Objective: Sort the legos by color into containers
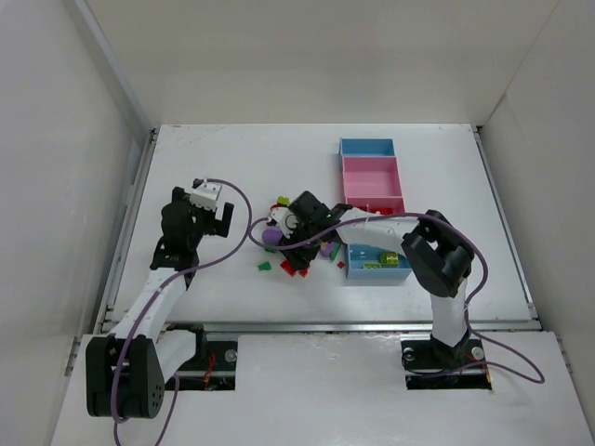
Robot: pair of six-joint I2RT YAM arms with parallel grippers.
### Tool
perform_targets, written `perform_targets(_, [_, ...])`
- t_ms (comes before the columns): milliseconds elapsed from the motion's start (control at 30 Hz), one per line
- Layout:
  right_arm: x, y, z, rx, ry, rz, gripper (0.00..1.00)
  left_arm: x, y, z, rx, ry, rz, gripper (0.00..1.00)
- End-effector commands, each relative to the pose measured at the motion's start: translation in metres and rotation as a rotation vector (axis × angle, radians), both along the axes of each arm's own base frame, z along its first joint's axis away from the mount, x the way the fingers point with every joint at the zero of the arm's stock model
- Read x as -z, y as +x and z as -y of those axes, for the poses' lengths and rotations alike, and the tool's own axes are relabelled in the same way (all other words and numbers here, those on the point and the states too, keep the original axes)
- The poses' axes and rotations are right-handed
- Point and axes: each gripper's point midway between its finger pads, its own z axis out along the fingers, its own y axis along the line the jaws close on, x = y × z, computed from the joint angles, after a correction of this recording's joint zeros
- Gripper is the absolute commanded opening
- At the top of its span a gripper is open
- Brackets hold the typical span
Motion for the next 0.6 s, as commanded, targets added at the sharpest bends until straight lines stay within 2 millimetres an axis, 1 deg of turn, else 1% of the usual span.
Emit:
perform_targets(0, [-0.012, 0.000, -0.014, -0.057, 0.020, 0.004, 0.60, -0.013, 0.001, 0.003, 0.014, 0.001, 0.065, 1.00])
perform_targets(33, [-0.011, -0.001, -0.012, -0.067, 0.011, 0.004, 0.67, -0.016, 0.001, 0.002, 0.016, 0.009, 0.076, 1.00])
perform_targets(67, [-0.014, 0.002, -0.014, -0.076, 0.018, 0.017, 0.69, -0.016, 0.001, 0.002, 0.016, 0.009, 0.076, 1.00])
perform_targets(133, [-0.013, -0.007, -0.018, -0.094, 0.005, 0.018, 0.74, -0.013, 0.000, 0.002, 0.016, 0.009, 0.076, 1.00])
perform_targets(167, [-0.017, -0.007, -0.018, -0.094, 0.012, 0.024, 0.82, -0.013, 0.000, 0.002, 0.019, 0.018, 0.077, 1.00])
perform_targets(200, [-0.013, -0.011, -0.017, -0.100, -0.001, 0.023, 0.86, -0.013, 0.000, 0.002, 0.019, 0.018, 0.077, 1.00])
perform_targets(233, [-0.013, -0.011, -0.017, -0.100, -0.001, 0.023, 0.89, -0.014, -0.001, 0.000, 0.010, 0.020, 0.086, 1.00])
perform_targets(267, [-0.017, -0.016, -0.021, -0.112, 0.006, 0.029, 0.89, -0.014, -0.001, 0.000, 0.010, 0.020, 0.086, 1.00])
perform_targets(300, [-0.014, -0.016, -0.020, -0.099, -0.011, 0.043, 0.89, -0.014, -0.001, 0.003, 0.019, 0.020, 0.087, 1.00])
perform_targets(333, [-0.013, -0.019, -0.022, -0.106, -0.021, 0.056, 0.89, -0.012, -0.003, 0.003, 0.019, 0.020, 0.085, 1.00])
perform_targets(367, [-0.014, -0.019, -0.025, -0.081, -0.022, 0.063, 0.87, -0.014, -0.002, 0.003, 0.019, 0.019, 0.094, 1.00])
perform_targets(400, [-0.010, -0.018, -0.021, -0.061, -0.039, 0.066, 0.87, -0.008, -0.004, 0.005, 0.021, 0.022, 0.082, 1.00])
perform_targets(433, [-0.006, -0.020, -0.025, -0.068, -0.046, 0.074, 0.85, -0.008, -0.004, 0.005, 0.021, 0.022, 0.082, 1.00])
perform_targets(467, [-0.002, -0.019, -0.022, -0.043, -0.057, 0.073, 0.84, -0.007, -0.007, 0.005, 0.021, 0.022, 0.082, 1.00])
perform_targets(500, [0.001, -0.022, -0.022, -0.016, -0.061, 0.065, 0.80, -0.007, -0.007, 0.008, 0.030, 0.022, 0.082, 1.00])
perform_targets(567, [0.006, -0.016, -0.017, 0.042, -0.084, 0.089, 0.74, -0.007, -0.007, 0.008, 0.020, 0.027, 0.083, 1.00])
